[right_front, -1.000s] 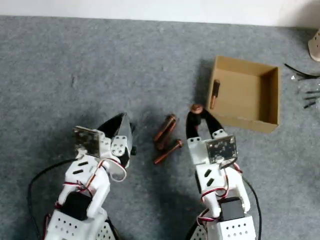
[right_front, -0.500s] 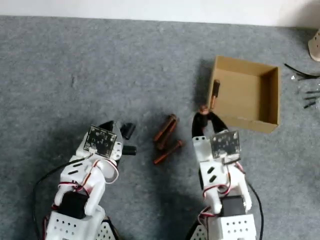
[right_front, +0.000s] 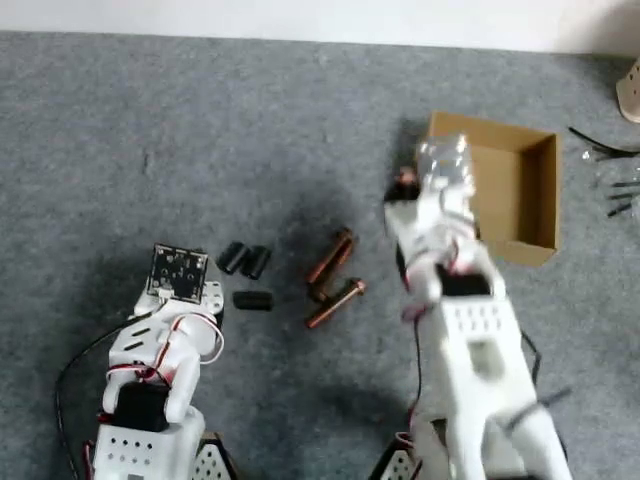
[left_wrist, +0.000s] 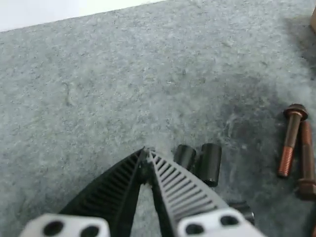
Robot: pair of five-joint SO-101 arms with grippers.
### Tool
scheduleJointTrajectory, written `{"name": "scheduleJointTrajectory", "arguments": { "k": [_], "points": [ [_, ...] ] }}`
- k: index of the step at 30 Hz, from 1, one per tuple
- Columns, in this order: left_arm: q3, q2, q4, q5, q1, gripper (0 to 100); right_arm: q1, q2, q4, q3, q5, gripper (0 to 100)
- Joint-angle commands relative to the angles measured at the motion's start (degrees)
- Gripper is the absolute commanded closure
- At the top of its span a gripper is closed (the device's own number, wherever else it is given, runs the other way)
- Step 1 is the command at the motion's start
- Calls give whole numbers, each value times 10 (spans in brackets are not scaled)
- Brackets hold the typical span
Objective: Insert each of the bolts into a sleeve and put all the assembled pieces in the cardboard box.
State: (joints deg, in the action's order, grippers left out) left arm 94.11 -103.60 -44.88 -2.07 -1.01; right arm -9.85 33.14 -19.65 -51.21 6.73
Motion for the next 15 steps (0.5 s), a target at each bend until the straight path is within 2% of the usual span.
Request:
{"name": "scheduleJointTrajectory", "arguments": {
  "k": [1, 9, 15],
  "points": [
    [-4, -8, 20, 4, 5, 993, 50, -121, 10, 135, -70, 994],
    [-4, -8, 21, 4, -8, 993, 150, -324, 10, 254, -202, 994],
    [-4, -9, 23, 4, -9, 993, 149, -393, 10, 273, -213, 989]
  ]
}}
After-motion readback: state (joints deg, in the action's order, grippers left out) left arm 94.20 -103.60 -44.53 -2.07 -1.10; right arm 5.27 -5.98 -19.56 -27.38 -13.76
